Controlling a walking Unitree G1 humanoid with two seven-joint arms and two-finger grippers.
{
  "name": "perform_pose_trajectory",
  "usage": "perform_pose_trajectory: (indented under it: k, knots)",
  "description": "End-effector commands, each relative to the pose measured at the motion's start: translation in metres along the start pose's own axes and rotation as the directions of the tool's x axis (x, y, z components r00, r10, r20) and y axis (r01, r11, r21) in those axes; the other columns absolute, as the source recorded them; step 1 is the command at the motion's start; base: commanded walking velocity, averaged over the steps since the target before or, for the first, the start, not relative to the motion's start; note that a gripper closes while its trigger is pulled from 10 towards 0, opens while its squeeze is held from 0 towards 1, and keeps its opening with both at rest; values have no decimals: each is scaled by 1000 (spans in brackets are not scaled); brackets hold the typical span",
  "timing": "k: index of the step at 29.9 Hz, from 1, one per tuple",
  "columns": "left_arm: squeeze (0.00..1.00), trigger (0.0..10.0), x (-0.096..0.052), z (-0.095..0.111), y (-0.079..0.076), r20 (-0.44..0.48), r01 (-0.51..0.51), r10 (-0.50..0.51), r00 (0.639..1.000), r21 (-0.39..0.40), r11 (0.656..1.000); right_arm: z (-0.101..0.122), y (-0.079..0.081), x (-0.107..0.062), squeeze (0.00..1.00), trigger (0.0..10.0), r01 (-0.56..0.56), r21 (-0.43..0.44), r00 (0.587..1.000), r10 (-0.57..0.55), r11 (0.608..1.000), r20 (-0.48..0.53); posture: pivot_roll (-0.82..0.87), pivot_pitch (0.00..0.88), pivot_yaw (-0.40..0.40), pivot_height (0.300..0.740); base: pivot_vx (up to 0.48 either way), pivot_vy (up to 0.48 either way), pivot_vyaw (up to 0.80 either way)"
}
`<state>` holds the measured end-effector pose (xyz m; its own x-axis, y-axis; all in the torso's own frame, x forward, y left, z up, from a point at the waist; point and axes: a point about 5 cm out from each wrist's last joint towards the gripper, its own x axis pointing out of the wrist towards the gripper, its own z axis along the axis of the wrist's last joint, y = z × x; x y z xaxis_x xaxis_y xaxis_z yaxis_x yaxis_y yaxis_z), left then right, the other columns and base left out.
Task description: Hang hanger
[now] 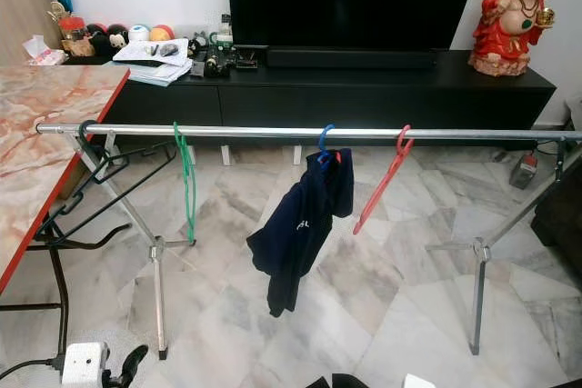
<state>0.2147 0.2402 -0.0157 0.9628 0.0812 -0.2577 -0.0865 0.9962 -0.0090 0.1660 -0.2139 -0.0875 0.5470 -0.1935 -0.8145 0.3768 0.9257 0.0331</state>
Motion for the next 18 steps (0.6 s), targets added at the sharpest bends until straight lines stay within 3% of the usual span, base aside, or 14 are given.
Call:
perform_pose_trajectory:
  k: [1, 2, 3, 7, 10, 13, 18]
  knots:
    - [0, 10000, 28, 94, -3, 297, 41, -62, 953, 76, 996, -1, -2, 0, 0, 10000, 8, 10, 1000, -8, 1000, -12, 64, 35, -21, 740, 0, 0, 0]
    - [0, 10000, 28, 94, -3, 297, 41, -62, 953, 76, 996, -1, -2, 0, 0, 10000, 8, 10, 1000, -8, 1000, -12, 64, 35, -21, 740, 0, 0, 0]
    - [0, 10000, 28, 117, -7, 343, 60, -92, 935, 102, 993, -1, -2, 0, 0, 10000, 7, 8, 1000, -7, 1000, -14, 64, 35, -20, 740, 0, 0, 0]
    - [0, 10000, 26, 133, -17, 359, 76, -141, 922, 190, 979, 0, 0, 0, 0, 10000, 2, 10, 1000, -2, 1000, -12, 61, 40, -24, 740, 0, 0, 0]
    - [0, 10000, 31, 149, -21, 420, 86, -160, 893, 190, 978, 4, 1, 1, 0, 10000, 2, 12, 1000, -2, 1000, -7, 67, 38, -26, 740, 0, 0, 0]
    - [0, 10000, 27, 160, -23, 397, 97, -158, 904, 170, 981, 7, 1, 2, 0, 10000, 2, 14, 1000, -2, 1000, -2, 57, 34, -22, 740, 0, 0, 0]
    - [0, 10000, 21, 158, -27, 347, 115, -161, 924, 150, 982, 10, 2, 2, 0, 10000, 3, 17, 1000, -3, 1000, 2, 56, 37, -21, 740, 0, 0, 0]
